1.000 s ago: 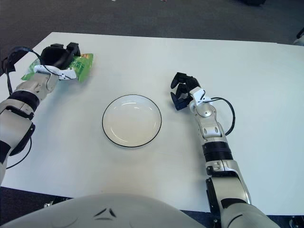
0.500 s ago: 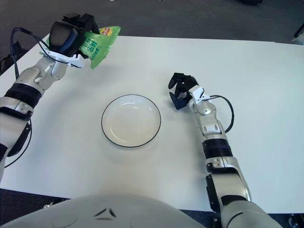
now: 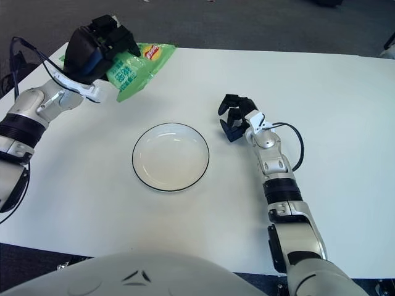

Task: Put the snack into the plate.

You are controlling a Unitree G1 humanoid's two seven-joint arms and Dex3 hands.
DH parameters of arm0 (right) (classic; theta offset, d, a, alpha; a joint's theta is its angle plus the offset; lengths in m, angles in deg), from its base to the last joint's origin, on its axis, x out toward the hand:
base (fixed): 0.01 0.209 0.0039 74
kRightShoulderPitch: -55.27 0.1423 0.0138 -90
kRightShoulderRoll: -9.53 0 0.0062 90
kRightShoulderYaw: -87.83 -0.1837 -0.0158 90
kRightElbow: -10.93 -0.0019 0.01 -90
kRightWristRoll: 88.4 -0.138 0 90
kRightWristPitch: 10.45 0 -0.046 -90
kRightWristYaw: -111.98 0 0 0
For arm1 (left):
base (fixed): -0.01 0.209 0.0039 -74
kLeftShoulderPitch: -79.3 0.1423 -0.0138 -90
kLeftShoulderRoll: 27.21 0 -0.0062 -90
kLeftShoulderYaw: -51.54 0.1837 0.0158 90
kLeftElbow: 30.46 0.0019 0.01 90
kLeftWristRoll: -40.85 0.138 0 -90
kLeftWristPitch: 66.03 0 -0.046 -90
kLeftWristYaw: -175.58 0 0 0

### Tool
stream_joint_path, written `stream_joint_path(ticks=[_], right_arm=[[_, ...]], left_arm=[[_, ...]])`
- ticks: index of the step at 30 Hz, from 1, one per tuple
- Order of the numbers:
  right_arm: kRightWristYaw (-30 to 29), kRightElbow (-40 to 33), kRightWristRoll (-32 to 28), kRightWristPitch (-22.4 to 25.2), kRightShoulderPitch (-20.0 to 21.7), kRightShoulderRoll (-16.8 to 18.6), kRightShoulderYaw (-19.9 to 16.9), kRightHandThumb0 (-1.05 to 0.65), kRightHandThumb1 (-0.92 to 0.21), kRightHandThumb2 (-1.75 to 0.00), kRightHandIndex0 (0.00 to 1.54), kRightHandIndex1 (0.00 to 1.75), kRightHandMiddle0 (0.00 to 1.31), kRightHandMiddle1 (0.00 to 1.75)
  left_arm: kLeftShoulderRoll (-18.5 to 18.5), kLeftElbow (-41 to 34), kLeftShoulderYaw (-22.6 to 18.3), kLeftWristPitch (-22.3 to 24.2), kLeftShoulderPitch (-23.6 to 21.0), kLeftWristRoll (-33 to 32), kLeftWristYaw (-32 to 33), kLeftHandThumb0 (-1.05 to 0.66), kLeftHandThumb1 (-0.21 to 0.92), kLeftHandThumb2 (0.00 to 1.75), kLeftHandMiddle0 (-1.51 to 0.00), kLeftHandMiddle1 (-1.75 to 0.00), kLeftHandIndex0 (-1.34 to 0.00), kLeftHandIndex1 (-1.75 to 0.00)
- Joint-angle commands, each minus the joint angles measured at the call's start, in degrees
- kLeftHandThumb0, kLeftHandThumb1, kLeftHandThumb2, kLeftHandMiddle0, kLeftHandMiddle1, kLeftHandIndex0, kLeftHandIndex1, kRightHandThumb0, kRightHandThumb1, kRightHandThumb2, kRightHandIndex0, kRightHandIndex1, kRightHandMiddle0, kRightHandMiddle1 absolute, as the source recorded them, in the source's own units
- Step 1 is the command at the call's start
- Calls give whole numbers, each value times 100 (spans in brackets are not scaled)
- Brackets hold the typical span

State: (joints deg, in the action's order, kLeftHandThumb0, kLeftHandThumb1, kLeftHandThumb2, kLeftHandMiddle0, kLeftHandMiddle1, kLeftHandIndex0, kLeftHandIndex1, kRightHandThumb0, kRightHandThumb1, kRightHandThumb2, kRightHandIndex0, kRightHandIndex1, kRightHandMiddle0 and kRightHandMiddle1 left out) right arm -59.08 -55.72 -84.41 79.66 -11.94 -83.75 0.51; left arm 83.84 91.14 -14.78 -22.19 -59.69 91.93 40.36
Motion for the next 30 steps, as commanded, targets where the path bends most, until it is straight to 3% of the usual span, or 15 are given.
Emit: stream_joint_path(ticks=[1, 2, 4, 8, 13, 17, 23, 30], right_arm=[[204, 513, 221, 405, -406, 68, 268, -2, 10, -169, 92, 175, 83, 146], [204, 527, 219, 400, -399, 65, 272, -2, 10, -169, 92, 175, 83, 146], [202, 574, 219, 371, -377, 60, 280, -2, 10, -169, 92, 175, 83, 146], [187, 645, 220, 314, -349, 57, 294, -2, 9, -169, 93, 175, 82, 147], [147, 667, 316, 189, -357, 15, 376, -2, 11, -172, 94, 175, 83, 149], [176, 710, 340, 162, -331, 14, 398, -2, 13, -174, 95, 175, 83, 150], [183, 844, 348, 125, -280, 28, 396, -1, 12, -174, 94, 175, 81, 153], [173, 944, 359, -5, -259, 28, 421, -1, 11, -174, 94, 175, 80, 155]], left_arm=[[-183, -963, -3, -244, 392, 53, -110, 0, -2, 169, -89, -168, -64, -175], [-243, -1272, -21, -213, 522, 20, -231, 0, -2, 168, -89, -168, -63, -175], [-281, -1271, 19, -647, 607, -69, -150, 0, -1, 168, -88, -168, -63, -175], [-463, -1313, 28, -1176, 746, -638, -612, 0, 0, 166, -88, -167, -62, -175], [-574, -992, 440, -1676, 617, -2103, -2094, 0, 2, 164, -86, -167, -60, -175], [-641, -865, 550, -1930, 475, -2444, -2835, 0, 5, 161, -83, -170, -57, -175], [-630, -1116, 663, -1844, 678, -3139, -4050, 0, 6, 162, -81, -174, -57, -175], [-866, -1725, 632, -1311, 1243, -3483, -4940, -1, -7, 174, -89, -175, -70, -169]])
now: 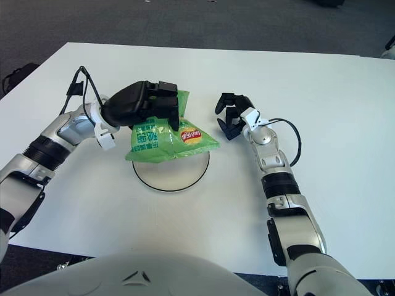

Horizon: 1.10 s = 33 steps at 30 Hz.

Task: Put the snack into the plate.

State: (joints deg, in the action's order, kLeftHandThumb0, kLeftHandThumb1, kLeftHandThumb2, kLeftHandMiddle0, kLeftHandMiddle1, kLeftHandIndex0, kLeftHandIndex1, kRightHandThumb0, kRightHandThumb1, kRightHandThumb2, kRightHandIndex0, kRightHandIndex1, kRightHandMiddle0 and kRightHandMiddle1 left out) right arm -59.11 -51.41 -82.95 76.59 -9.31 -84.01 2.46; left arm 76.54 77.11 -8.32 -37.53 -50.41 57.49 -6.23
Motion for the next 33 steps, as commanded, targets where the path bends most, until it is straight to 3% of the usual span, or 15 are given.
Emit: stream_joint_path(ticks=[1, 4, 6, 9, 19, 22, 23, 24, 26, 28, 30, 31, 33], right_arm=[[176, 524, 209, 284, -523, 55, 224, -1, 11, -174, 94, 175, 80, 154], [173, 509, 241, 231, -537, 42, 251, -1, 11, -173, 93, 175, 80, 155], [167, 502, 266, 203, -543, 37, 267, -1, 11, -173, 93, 175, 80, 155], [160, 480, 290, 179, -552, 34, 287, -1, 11, -173, 93, 175, 79, 156], [225, 514, 258, 320, -489, 53, 285, -1, 11, -173, 93, 175, 81, 153], [222, 529, 244, 333, -481, 63, 276, -1, 11, -173, 93, 175, 81, 153], [207, 533, 260, 318, -484, 61, 283, -1, 11, -173, 93, 175, 81, 153], [196, 537, 272, 307, -485, 59, 288, -1, 11, -173, 93, 175, 81, 153], [179, 536, 306, 281, -488, 49, 309, -1, 11, -173, 94, 175, 80, 154], [174, 525, 339, 261, -490, 34, 336, -1, 11, -173, 94, 175, 80, 154], [182, 513, 352, 257, -492, 21, 356, -1, 11, -173, 94, 175, 80, 154], [182, 509, 360, 256, -492, 14, 367, -1, 11, -173, 94, 175, 80, 154], [178, 503, 368, 258, -492, 5, 381, -1, 11, -173, 93, 175, 81, 153]], left_arm=[[-193, -429, -46, 293, 404, 20, -336, -1, -7, 174, -90, -175, -71, -168], [-375, -761, -189, 482, 627, 429, -395, -1, -9, 174, -90, -175, -74, -165], [-468, -916, -296, 490, 707, 758, -378, -28, 16, 148, -112, -175, -66, -171], [-540, -1030, -450, 400, 748, 1219, -320, -41, 28, 135, -122, -175, -61, -173], [-594, -561, -632, -65, 608, 2370, 13, -46, 35, 127, -115, -175, -58, -175], [-545, -507, -598, -16, 621, 2424, -95, -45, 39, 122, -107, -175, -55, -175], [-510, -487, -560, 18, 618, 2402, -195, -44, 44, 116, -97, -175, -51, -175], [-489, -473, -536, 39, 614, 2385, -263, -28, 44, 112, -80, -175, -53, -162], [-453, -428, -489, 20, 577, 2380, -357, -15, 45, 108, -65, -175, -54, -151], [-409, -357, -425, -43, 494, 2397, -466, -8, 56, 96, -48, -175, -44, -154], [-366, -267, -345, -101, 385, 2397, -602, -24, 76, 70, -24, -147, -32, -164], [-337, -233, -291, -133, 317, 2363, -709, -26, 79, 66, -20, -142, -30, -166], [-317, -150, -229, -201, 221, 2335, -805, -41, 65, 78, -13, -111, -12, -140]])
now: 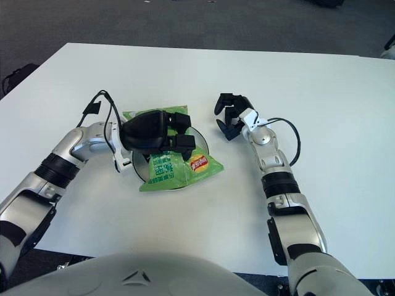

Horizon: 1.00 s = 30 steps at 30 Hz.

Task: Put the snack into the plate.

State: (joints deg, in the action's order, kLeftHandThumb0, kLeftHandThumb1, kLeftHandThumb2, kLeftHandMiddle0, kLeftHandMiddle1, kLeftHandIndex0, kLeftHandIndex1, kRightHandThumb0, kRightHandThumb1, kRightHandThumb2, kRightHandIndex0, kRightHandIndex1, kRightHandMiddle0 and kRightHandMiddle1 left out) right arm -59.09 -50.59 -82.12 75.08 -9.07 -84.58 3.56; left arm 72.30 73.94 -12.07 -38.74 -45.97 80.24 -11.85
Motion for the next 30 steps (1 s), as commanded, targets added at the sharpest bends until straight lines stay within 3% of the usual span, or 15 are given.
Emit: stream_joint_path(ticks=[1, 4, 10, 13, 15, 19, 24, 30], right_arm=[[172, 418, 287, 410, -517, 59, 278, -1, 11, -173, 93, 175, 81, 153], [170, 436, 284, 410, -512, 45, 296, -1, 11, -172, 93, 175, 82, 152], [144, 549, 282, 378, -474, 43, 313, -1, 10, -171, 92, 175, 82, 150], [127, 592, 304, 310, -464, 31, 329, -1, 11, -172, 92, 175, 82, 151], [97, 671, 345, 225, -446, 20, 354, -1, 11, -173, 93, 175, 82, 151], [61, 942, 395, 55, -343, 16, 392, -1, 12, -174, 94, 175, 81, 153], [3, 1248, 468, -75, -224, 41, 413, -1, 11, -174, 93, 175, 79, 157], [-26, 1271, 459, -40, -208, 71, 424, -1, 10, -175, 92, 175, 74, 164]], left_arm=[[107, 212, 162, -117, -258, 62, -259, -44, 62, 81, -11, -105, -10, -135], [94, 350, 186, -287, -355, 118, -220, -52, 57, 88, -5, -87, -3, -118], [136, 603, 210, -634, -585, 328, -193, -62, 68, 78, -1, -51, 0, -70], [182, 805, 387, -658, -705, 34, -510, -65, 73, 73, 0, -37, 0, -49], [179, 982, 532, -572, -746, -347, -778, -67, 77, 68, 0, -20, 0, -33], [181, 1098, 793, -161, -730, -1328, -1493, -70, 77, 64, 0, -4, 0, -20], [285, 805, 1124, 926, -680, -3228, -3040, -75, 72, 60, 0, -1, 0, -13], [258, 553, 1137, 1628, -639, -4545, -4226, -86, 69, 51, 0, 0, 0, -1]])
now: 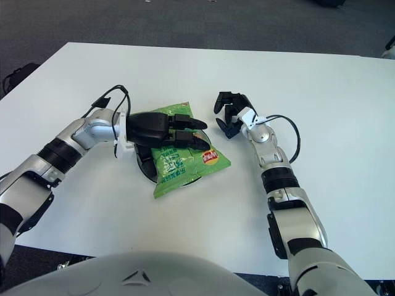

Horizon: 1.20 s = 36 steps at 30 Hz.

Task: Put the snack into the plate.

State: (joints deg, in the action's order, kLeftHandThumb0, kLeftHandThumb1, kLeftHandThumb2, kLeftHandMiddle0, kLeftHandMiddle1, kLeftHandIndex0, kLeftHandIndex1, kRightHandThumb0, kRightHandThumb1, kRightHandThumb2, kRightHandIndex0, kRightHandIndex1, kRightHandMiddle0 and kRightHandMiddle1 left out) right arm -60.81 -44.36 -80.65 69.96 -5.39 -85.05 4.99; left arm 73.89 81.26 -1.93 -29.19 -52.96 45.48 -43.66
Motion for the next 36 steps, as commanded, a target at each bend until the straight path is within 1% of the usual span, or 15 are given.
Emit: stream_joint_path(ticks=[1, 5, 6, 10, 12, 14, 16, 19, 21, 26, 31, 32, 33, 35, 36], right_arm=[[143, 650, 308, 475, -574, 123, 283, -1, 10, -175, 92, 175, 75, 163], [152, 674, 311, 416, -565, 116, 309, -1, 11, -175, 93, 175, 78, 159], [164, 694, 307, 367, -565, 112, 316, -1, 12, -175, 94, 175, 79, 157], [216, 918, 256, 172, -516, 109, 299, -2, 14, -175, 96, 175, 85, 149], [194, 1106, 261, 63, -470, 124, 298, -2, 15, -175, 96, 175, 86, 148], [151, 1283, 282, -40, -422, 141, 302, -2, 15, -175, 96, 175, 87, 146], [179, 1361, 266, -105, -379, 120, 283, -2, 16, -175, 96, 175, 88, 145], [338, 1372, 226, -186, -286, -20, 243, -1, 14, -175, 95, 175, 85, 150], [359, 1280, 299, -213, -298, -58, 309, -1, 13, -175, 94, 175, 83, 153], [422, 1028, 546, -104, -367, -119, 589, -1, 11, -175, 94, 175, 78, 158], [474, 808, 594, 108, -445, -123, 663, -1, 11, -175, 94, 175, 78, 158], [489, 754, 589, 186, -461, -120, 668, -1, 11, -175, 94, 175, 78, 158], [502, 701, 586, 266, -476, -120, 674, -1, 11, -175, 93, 175, 78, 159], [519, 619, 579, 381, -497, -129, 682, -1, 11, -175, 93, 175, 77, 160], [524, 581, 577, 423, -508, -133, 686, -1, 11, -175, 93, 175, 76, 160]], left_arm=[[82, -189, 109, 762, 52, -1230, -1225, -87, 70, 48, 0, 0, 0, -1], [-29, -168, 3, 1095, 12, -1760, -1962, -91, 71, 42, 0, 0, 0, 0], [-90, -159, -43, 1249, 27, -2046, -2246, -92, 71, 41, 0, 0, 0, 0], [-311, -51, -298, 1642, 67, -2708, -2985, -95, 76, 30, 0, 0, 0, 0], [-405, 224, -530, 1661, 8, -2910, -3354, -93, 76, 27, 0, 0, 0, 0], [-498, 414, -717, 1713, -42, -3047, -3655, -85, 72, 25, 0, 0, 0, 0], [-586, 447, -843, 1847, -61, -3116, -3841, -80, 70, 23, 0, 0, 0, 0], [-716, 571, -1142, 2186, -282, -3285, -4124, -75, 59, 38, 0, 0, 0, 0], [-792, 621, -1365, 2335, -356, -3378, -4264, -75, 56, 44, 0, 0, 0, 0], [-968, 631, -2013, 2655, -455, -3666, -4382, -77, 56, 50, 0, 0, 0, 0], [-1122, 809, -2542, 2910, -535, -3911, -4623, -82, 59, 52, 0, 0, 0, 0], [-1200, 912, -2685, 3273, -527, -4123, -4643, -83, 59, 52, 0, 0, 0, 0], [-1308, 1345, -2879, 3580, -633, -4295, -4753, -84, 61, 53, 0, 0, 0, 0], [-1420, 1864, -3172, 3975, -788, -4473, -4860, -85, 62, 53, 0, 0, 0, 0], [-1438, 1977, -3271, 4058, -839, -4493, -4885, -86, 63, 53, 0, 0, 0, 0]])
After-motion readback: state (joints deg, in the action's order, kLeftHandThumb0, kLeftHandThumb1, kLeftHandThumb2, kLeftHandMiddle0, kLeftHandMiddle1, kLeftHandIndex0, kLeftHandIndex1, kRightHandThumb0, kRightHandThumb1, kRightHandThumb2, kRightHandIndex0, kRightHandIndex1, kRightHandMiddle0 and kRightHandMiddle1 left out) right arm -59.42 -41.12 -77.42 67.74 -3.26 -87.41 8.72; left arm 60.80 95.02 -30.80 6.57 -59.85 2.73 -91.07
